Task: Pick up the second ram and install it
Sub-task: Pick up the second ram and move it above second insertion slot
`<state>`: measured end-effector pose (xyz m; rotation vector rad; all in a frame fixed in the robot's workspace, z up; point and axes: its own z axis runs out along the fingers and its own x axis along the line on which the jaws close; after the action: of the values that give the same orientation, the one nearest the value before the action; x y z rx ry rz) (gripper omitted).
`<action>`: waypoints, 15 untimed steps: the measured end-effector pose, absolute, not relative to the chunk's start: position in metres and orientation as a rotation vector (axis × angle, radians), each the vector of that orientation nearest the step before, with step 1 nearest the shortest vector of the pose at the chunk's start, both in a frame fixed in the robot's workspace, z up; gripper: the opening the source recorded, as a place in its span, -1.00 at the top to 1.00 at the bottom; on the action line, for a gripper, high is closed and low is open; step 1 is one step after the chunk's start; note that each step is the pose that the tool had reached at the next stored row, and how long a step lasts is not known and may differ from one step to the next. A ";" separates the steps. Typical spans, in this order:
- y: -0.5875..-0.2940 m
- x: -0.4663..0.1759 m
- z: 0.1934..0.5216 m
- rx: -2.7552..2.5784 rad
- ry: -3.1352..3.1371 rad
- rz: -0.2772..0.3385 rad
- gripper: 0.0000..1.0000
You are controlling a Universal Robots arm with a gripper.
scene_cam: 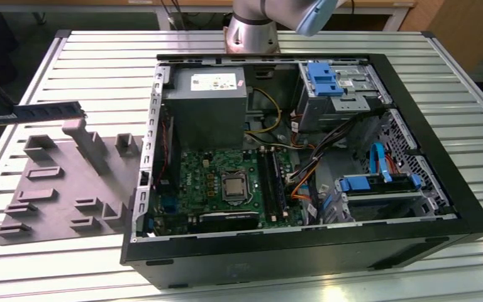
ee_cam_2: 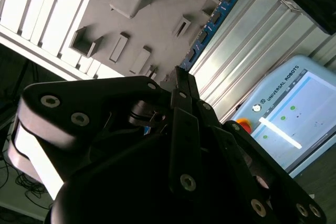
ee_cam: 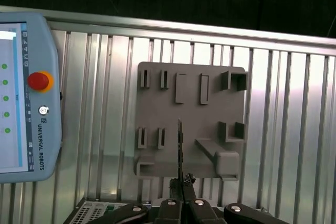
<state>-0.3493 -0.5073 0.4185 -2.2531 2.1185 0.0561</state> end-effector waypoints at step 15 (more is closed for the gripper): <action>-0.507 -0.336 0.419 -2.253 2.119 0.056 0.76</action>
<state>-0.3364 -0.5073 0.4186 -2.2531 2.1186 0.0561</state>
